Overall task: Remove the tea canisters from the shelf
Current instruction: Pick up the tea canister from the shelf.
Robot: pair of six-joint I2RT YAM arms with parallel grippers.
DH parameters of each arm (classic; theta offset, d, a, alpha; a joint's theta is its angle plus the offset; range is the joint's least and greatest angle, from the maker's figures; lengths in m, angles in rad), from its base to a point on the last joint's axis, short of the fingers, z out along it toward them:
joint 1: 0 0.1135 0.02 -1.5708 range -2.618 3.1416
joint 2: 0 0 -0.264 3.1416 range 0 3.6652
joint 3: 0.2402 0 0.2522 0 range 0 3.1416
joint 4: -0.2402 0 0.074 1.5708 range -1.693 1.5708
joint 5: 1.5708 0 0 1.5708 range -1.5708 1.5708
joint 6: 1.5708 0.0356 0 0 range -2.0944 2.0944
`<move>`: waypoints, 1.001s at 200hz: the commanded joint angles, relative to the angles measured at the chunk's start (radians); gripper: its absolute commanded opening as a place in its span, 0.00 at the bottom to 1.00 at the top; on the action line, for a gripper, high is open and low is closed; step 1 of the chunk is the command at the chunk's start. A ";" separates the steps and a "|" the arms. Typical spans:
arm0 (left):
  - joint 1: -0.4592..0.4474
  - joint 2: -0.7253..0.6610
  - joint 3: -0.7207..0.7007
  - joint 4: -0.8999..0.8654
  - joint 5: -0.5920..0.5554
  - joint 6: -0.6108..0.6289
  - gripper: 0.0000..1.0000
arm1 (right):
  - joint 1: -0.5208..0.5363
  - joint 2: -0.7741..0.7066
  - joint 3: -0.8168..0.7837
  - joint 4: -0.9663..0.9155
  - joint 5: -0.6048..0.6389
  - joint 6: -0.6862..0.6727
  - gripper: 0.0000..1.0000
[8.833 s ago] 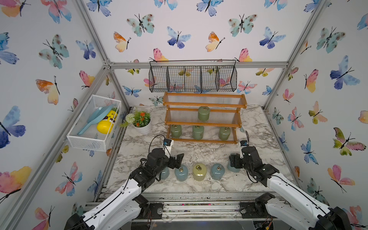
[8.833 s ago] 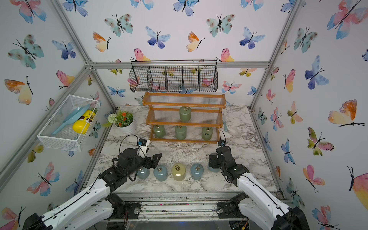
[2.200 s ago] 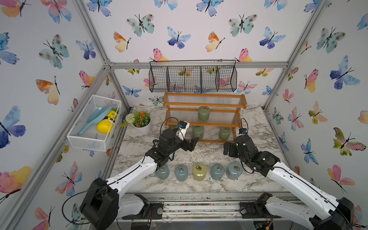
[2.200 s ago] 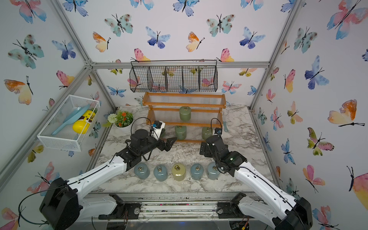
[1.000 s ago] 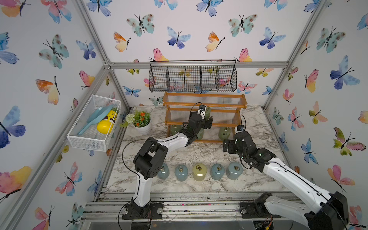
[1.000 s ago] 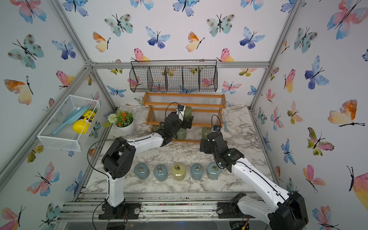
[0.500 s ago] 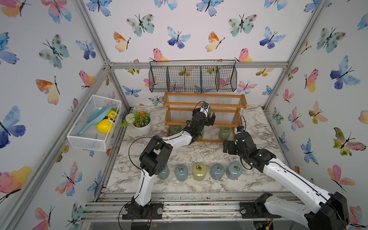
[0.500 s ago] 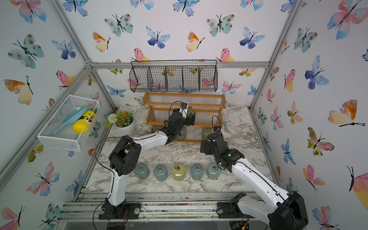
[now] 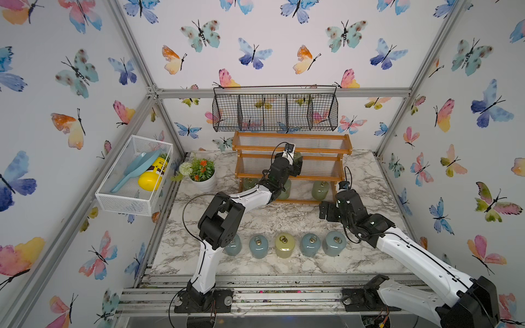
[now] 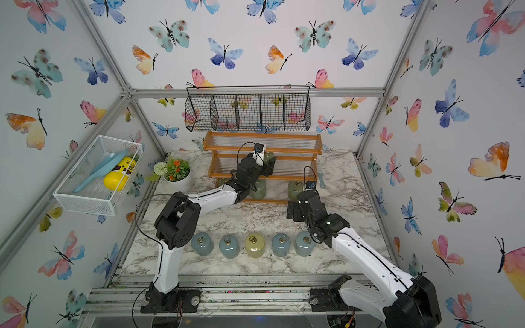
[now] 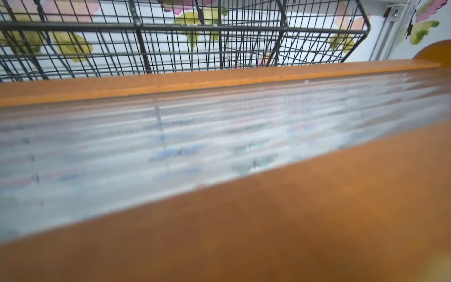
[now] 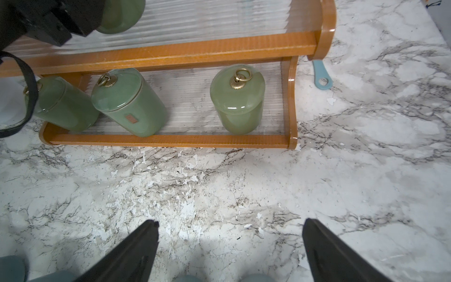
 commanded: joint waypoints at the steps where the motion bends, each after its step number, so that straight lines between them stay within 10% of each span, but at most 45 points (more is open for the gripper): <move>1: 0.005 -0.048 -0.055 -0.040 0.059 0.007 0.62 | -0.005 -0.014 -0.008 -0.008 -0.009 -0.009 0.98; 200: -0.012 -0.569 -0.640 -0.177 0.479 0.000 0.70 | -0.013 -0.091 -0.055 -0.037 -0.005 -0.009 0.98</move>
